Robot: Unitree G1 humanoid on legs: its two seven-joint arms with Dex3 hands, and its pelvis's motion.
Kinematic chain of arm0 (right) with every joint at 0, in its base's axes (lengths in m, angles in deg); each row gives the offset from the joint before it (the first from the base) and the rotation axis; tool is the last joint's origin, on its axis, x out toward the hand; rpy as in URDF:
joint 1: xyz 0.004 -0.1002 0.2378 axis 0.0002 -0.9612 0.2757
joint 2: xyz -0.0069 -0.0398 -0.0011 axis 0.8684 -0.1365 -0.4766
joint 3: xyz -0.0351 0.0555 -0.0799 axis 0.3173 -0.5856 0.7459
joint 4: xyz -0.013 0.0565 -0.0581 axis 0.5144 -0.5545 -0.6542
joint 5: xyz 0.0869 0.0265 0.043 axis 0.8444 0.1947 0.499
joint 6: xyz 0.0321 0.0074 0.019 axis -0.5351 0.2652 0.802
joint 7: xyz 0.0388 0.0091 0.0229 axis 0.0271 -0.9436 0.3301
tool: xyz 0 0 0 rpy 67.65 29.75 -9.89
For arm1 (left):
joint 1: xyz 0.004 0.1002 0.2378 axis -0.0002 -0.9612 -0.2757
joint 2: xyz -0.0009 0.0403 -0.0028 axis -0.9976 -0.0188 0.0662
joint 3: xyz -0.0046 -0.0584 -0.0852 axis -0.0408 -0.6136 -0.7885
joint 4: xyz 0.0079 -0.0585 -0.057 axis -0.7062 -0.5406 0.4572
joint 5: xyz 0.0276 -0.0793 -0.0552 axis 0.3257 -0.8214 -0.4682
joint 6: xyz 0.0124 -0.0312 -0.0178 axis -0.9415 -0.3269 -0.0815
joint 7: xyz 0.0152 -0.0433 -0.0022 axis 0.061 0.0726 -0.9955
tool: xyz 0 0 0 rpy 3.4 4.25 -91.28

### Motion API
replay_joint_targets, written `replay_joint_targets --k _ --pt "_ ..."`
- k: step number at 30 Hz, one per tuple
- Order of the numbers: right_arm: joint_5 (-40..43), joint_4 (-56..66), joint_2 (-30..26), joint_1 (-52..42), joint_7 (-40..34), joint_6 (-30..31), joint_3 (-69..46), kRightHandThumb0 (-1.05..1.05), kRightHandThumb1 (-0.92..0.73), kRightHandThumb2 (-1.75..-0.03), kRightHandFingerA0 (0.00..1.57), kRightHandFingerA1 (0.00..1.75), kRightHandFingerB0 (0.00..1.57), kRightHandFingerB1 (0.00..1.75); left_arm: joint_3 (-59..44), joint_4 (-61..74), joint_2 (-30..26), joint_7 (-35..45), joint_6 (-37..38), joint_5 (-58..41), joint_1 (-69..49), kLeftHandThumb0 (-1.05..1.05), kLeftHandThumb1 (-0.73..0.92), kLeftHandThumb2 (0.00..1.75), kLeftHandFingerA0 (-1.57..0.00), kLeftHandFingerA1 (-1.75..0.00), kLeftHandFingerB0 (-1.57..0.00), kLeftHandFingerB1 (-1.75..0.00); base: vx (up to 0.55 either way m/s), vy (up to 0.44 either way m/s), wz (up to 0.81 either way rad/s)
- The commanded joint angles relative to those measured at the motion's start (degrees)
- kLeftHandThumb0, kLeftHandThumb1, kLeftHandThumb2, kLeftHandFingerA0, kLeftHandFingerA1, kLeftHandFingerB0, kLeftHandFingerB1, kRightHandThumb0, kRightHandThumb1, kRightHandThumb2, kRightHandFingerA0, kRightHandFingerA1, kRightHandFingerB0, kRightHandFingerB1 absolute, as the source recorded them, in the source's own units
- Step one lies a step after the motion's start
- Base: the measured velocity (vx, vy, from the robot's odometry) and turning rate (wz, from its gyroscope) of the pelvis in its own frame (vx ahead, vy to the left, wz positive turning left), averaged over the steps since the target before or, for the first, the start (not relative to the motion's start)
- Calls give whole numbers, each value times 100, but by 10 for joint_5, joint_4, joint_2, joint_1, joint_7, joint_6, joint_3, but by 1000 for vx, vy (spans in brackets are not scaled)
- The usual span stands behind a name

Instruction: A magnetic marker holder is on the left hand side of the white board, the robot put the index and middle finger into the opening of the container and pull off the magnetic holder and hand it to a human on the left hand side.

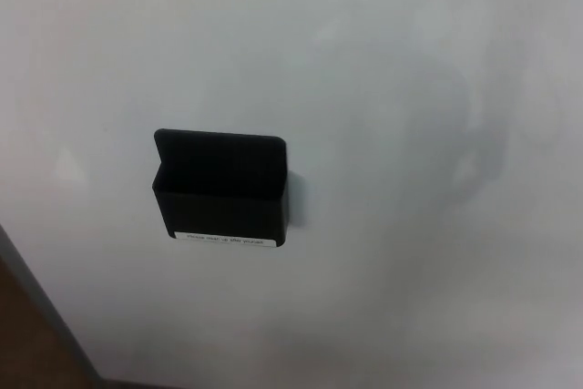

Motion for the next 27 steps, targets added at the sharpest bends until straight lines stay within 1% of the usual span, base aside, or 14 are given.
replay_joint_targets --k 1,2,3,6,7,8,10,13,14,16,19,21,22,27 --pt "40 1 16 4 12 -227 -19 -58 -74 -62 74 47 64 44 -24 151 -32 70 234 -45 -52 -72 57 65 -46 -40 -35 -35 0 0 0" --pt "36 -1 15 6 9 -229 -18 -58 -74 -62 74 47 64 44 -24 206 -44 63 244 -40 -66 -72 57 65 -46 -40 -35 -35 0 0 0" --pt "34 -4 14 11 8 -231 -19 -58 -74 -62 73 47 64 44 -27 281 -60 58 252 -36 -81 -66 64 58 -49 -37 -38 -32 0 0 0" --pt "36 -7 15 16 10 -233 -21 -58 -74 -62 73 47 64 44 -30 315 -66 60 245 -36 -85 -66 64 58 -49 -37 -38 -32 0 0 0" --pt "37 -11 15 19 11 -235 -22 -58 -73 -62 75 48 65 44 -43 384 -86 71 222 -49 -87 -64 57 58 -52 -38 -41 -34 0 0 0" --pt "37 -16 15 23 12 -236 -23 -58 -73 -62 75 48 65 44 -60 468 -111 84 196 -65 -87 -64 57 58 -52 -38 -41 -34 0 0 0" --pt "39 -16 16 24 14 -238 -25 -57 -73 -62 75 48 65 45 -73 516 -130 87 178 -67 -78 -62 55 58 -54 -39 -43 -34 0 0 0" --pt "40 -19 16 25 15 -241 -25 -57 -73 -62 75 48 65 45 -78 538 -137 88 165 -67 -78 -62 55 58 -54 -39 -43 -34 0 0 0" --pt "37 -23 16 24 13 -244 -25 -56 -73 -62 75 48 65 45 -81 567 -162 94 134 -53 -46 -65 53 58 -54 -40 -47 -36 0 0 0" --pt "31 -28 16 25 7 -248 -23 -56 -74 -62 75 48 64 45 -78 591 -184 101 100 -39 -15 -64 52 57 -53 -40 -47 -36 0 0 0" --pt "29 -33 15 27 5 -252 -23 -56 -74 -62 75 48 64 45 -76 602 -192 101 84 -37 -10 -64 52 57 -53 -40 -47 -36 0 0 0" --pt "31 -34 17 27 6 -250 -25 -56 -73 -62 75 48 63 44 -58 605 -213 98 54 9 46 -67 52 56 -49 -39 -47 -36 0 0 0" --pt "32 -37 17 28 7 -251 -26 -57 -73 -62 75 48 64 44 -54 603 -215 101 50 9 55 -77 46 82 -40 -47 -37 -42 0 0 0" --pt "31 -55 18 34 9 -266 -30 -57 -73 -62 75 48 64 44 -24 583 -242 109 36 23 116 -69 41 83 -40 -51 -32 -44 0 0 0"
